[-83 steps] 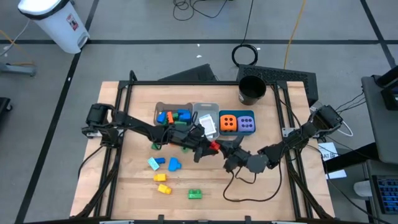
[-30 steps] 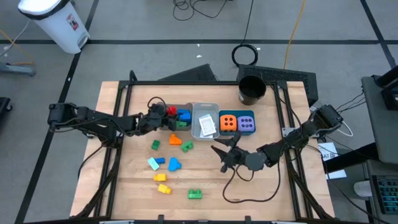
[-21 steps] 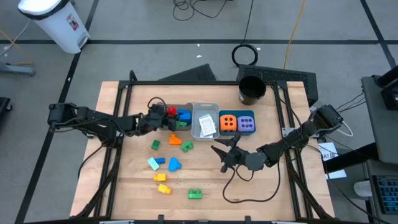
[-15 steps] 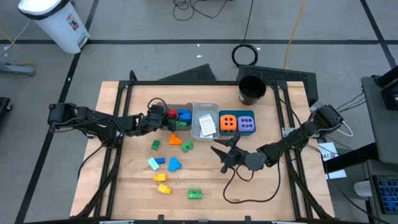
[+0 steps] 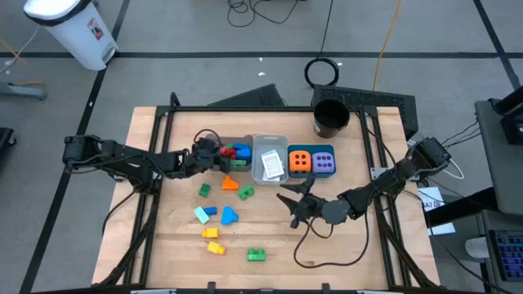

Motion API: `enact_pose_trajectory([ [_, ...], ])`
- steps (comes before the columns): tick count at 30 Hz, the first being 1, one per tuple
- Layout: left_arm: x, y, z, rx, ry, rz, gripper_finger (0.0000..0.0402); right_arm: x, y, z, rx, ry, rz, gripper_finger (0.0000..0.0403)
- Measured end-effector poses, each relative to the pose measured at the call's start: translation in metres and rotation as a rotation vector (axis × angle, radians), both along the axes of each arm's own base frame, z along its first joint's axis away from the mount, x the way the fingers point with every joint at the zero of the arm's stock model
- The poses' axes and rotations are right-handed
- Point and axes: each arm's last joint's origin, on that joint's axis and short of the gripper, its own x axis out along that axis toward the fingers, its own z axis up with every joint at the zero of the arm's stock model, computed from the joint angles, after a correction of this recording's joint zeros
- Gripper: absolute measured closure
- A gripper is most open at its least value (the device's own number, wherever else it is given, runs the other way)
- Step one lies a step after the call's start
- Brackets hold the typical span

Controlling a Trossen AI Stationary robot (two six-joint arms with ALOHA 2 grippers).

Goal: Pick & Place Toys
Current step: Put the green game piece into the black bin

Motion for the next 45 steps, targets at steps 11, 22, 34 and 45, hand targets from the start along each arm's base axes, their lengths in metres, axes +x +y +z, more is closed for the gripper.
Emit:
enact_pose_trajectory([
  [11,-0.002,-0.005,0.04,-0.01,-0.26,-0.191,0.0089,0.001,-0.001,0.006,-0.105,0.004,0.008,0.0245],
  [22,-0.005,-0.027,0.057,0.086,-0.309,-0.39,0.0089,0.002,0.002,0.004,0.122,-0.068,0.1,0.0245],
  [34,-0.004,-0.034,0.055,0.074,-0.306,-0.413,0.0089,0.016,0.028,-0.001,0.53,-0.04,0.547,0.0192],
  [45,-0.004,-0.033,0.055,0.085,-0.312,-0.348,0.0089,0.084,0.089,-0.024,0.657,0.348,0.495,0.0107],
])
